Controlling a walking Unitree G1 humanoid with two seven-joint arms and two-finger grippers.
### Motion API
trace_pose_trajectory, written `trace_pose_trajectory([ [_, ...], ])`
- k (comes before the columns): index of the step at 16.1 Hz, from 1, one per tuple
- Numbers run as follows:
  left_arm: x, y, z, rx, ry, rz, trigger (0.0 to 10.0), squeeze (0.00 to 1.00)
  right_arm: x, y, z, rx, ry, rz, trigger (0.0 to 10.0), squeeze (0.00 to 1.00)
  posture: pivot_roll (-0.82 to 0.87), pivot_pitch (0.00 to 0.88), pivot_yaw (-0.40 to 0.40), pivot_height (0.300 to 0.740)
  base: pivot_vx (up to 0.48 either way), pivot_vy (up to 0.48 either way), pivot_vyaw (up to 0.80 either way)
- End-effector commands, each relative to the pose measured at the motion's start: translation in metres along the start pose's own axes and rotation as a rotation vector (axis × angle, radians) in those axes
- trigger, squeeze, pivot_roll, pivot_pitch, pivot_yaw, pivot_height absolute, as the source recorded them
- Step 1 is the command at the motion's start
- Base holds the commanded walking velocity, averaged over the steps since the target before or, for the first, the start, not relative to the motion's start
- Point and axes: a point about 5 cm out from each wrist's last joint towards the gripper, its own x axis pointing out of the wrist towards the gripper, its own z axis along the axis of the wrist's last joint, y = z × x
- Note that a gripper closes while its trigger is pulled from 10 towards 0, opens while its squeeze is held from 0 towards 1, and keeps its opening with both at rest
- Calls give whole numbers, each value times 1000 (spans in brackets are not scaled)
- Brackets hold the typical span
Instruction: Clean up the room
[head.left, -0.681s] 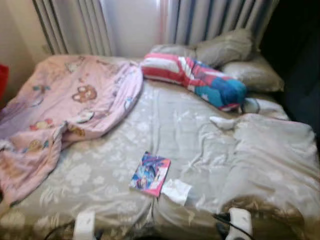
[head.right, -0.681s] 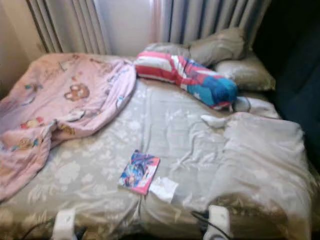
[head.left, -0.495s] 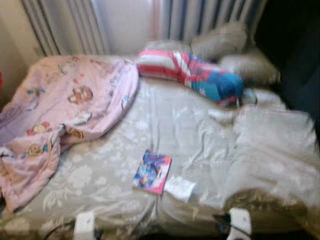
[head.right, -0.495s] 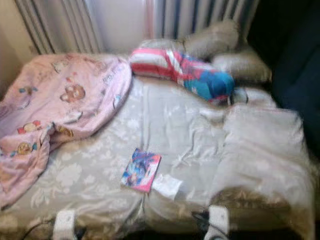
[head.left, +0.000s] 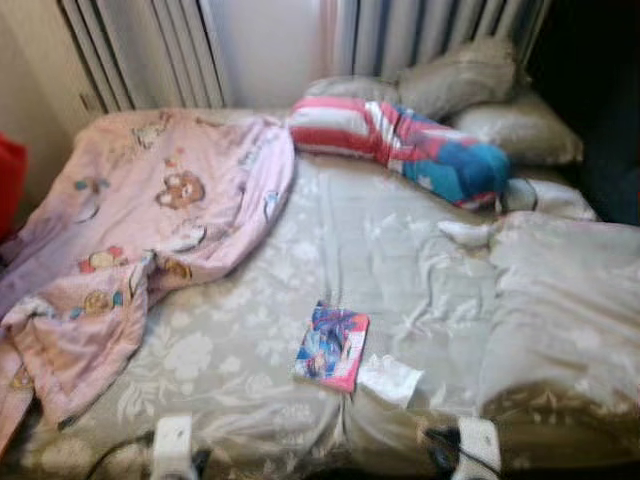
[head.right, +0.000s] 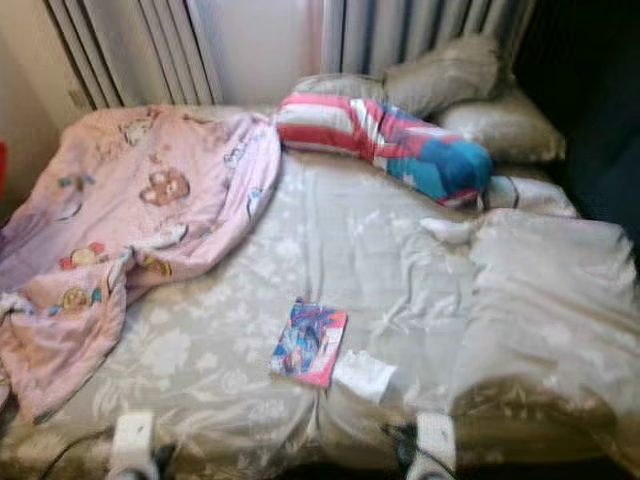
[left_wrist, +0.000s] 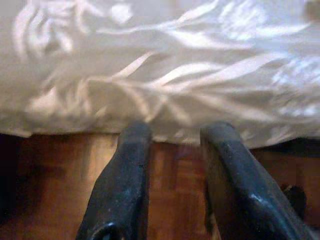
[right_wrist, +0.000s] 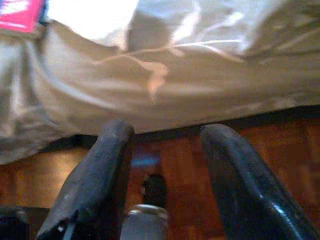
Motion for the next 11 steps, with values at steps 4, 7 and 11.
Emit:
trace_pose_trajectory([
  [4, -4, 4, -13, -12, 38, 14, 10000, 0, 0, 3, 2, -15, -11, 21, 10000, 0, 146, 15, -8, 740, 0, 0, 400],
  [7, -4, 3, -13, -14, 38, 10, 10000, 0, 1, 3, 3, 10, -17, 22, 10000, 0, 144, 13, -11, 740, 271, 0, 196],
  [11, -4, 1, -13, -10, 37, 2, 10000, 0, 1, 4, 4, -37, -22, 39, 10000, 0, 143, 7, -10, 740, 292, 0, 200],
])
